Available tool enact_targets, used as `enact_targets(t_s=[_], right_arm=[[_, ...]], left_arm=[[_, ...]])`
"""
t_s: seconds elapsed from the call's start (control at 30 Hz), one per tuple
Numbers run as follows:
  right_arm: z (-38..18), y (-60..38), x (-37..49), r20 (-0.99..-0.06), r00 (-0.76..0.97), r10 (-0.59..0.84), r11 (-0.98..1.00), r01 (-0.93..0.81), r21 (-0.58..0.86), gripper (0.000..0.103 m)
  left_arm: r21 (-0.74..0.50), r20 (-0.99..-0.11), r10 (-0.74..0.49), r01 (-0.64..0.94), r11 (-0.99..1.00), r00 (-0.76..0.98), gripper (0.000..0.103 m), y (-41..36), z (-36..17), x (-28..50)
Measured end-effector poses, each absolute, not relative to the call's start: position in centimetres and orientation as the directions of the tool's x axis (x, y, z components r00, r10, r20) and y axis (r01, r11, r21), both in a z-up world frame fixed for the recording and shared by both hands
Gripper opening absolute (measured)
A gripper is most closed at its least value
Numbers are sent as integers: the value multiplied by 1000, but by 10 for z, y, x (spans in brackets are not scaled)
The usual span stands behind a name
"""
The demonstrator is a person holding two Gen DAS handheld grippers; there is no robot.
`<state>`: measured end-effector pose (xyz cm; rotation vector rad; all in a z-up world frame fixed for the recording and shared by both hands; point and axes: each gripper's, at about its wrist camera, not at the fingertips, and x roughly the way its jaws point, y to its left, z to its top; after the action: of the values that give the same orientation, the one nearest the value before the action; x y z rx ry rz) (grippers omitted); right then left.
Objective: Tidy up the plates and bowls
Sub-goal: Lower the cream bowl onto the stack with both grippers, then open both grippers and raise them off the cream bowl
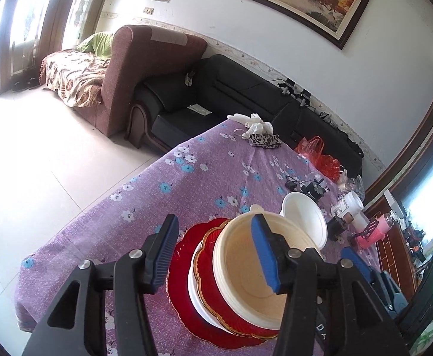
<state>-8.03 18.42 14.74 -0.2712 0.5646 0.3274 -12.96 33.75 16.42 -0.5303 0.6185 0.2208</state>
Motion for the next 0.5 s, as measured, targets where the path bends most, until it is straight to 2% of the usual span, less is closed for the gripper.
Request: enact_targets(t_s=[0.07, 0.17, 0.33, 0.5], right_arm=[[152, 187, -87, -531, 819, 215, 908, -368, -199, 71], [163, 181, -92, -516, 822, 241, 914, -371, -163, 73], [170, 162, -94, -515, 817, 261, 932, -352, -87, 74], [167, 136, -92, -537, 801, 264, 949, -314, -3, 74]], left_arm=[[-392, -599, 55, -352, 850, 799, 51, 336, 166, -131], [-346, -592, 91, -355, 868, 801, 52, 329, 170, -135], [-230, -550, 184, -359, 904, 814, 69, 307, 181, -146], [-146, -520, 232, -352, 924, 822, 77, 286, 190, -151]])
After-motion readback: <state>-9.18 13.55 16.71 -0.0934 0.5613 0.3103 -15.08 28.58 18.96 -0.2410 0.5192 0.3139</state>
